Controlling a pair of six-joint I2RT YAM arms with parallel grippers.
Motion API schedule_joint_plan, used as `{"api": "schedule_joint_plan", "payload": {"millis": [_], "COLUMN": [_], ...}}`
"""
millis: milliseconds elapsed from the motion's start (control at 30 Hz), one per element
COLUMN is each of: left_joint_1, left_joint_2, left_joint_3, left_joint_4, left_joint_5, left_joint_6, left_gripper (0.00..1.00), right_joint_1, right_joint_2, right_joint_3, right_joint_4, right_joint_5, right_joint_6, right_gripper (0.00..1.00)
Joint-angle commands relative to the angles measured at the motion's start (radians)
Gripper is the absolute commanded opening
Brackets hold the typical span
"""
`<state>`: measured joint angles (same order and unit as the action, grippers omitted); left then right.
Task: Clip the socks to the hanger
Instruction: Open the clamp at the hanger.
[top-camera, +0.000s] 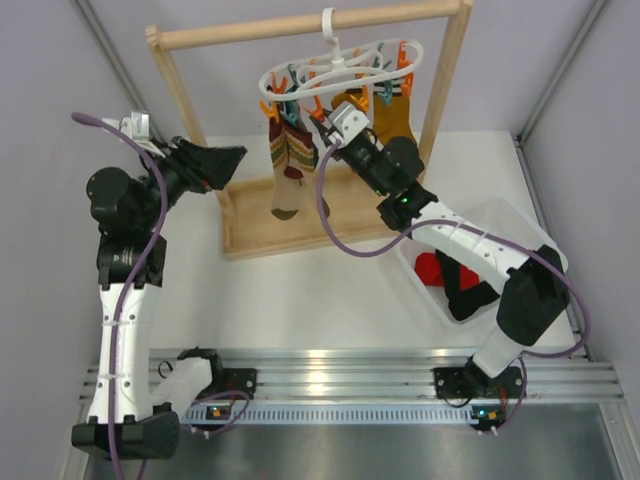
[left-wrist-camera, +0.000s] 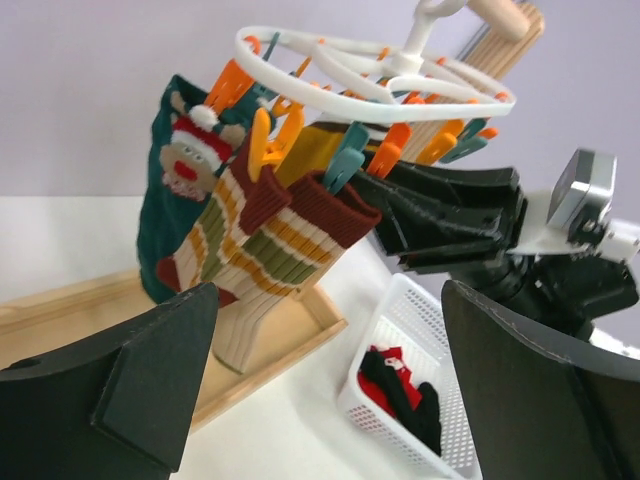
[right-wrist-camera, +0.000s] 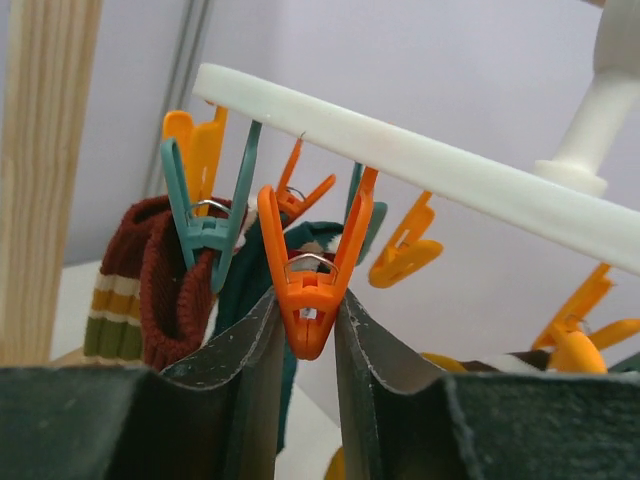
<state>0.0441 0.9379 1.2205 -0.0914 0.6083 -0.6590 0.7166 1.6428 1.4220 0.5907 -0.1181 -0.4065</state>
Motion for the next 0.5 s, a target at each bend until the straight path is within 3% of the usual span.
{"api": "schedule_joint_plan", "payload": {"millis": [0,33,167,300,467], "left_joint_1": [-0.038,-0.041,-0.091,-0.154,-0.256], "left_joint_2": [0.024,0.038,0.154,0.182,0.274], "left_joint_3": [0.095,0.111,0.244,0.267,0.396], "left_joint_4": [0.001,-0.002,-0.152,-0.143,-0.188], "left_joint_5": [-0.035,-0.03,-0.056,-0.142,-0.127], "left_joint_6": [-0.066,-0.08,-0.113,-0.103,-0.087], "left_gripper": [0.98,0.98,0.98,0.98,0.98], "right_joint_1": [0.061,0.079,0.092,0.103,0.121], "right_joint_2": [-0.057,-0.054,-0.029,-0.008,0.017], "right_joint_3": [-0.012,-0.012,0.012,0.022,-0.004], "right_joint_4": [0.104,0.115,0.149,0.204,0.319], "right_joint_5": [0.165,0.196,0.307,0.371,0.382], "right_joint_6": [-0.181,-0.207,-0.279,-0.38,-0.55], "right_gripper": [0.05,0.0,0.0,0.0,0.0]}}
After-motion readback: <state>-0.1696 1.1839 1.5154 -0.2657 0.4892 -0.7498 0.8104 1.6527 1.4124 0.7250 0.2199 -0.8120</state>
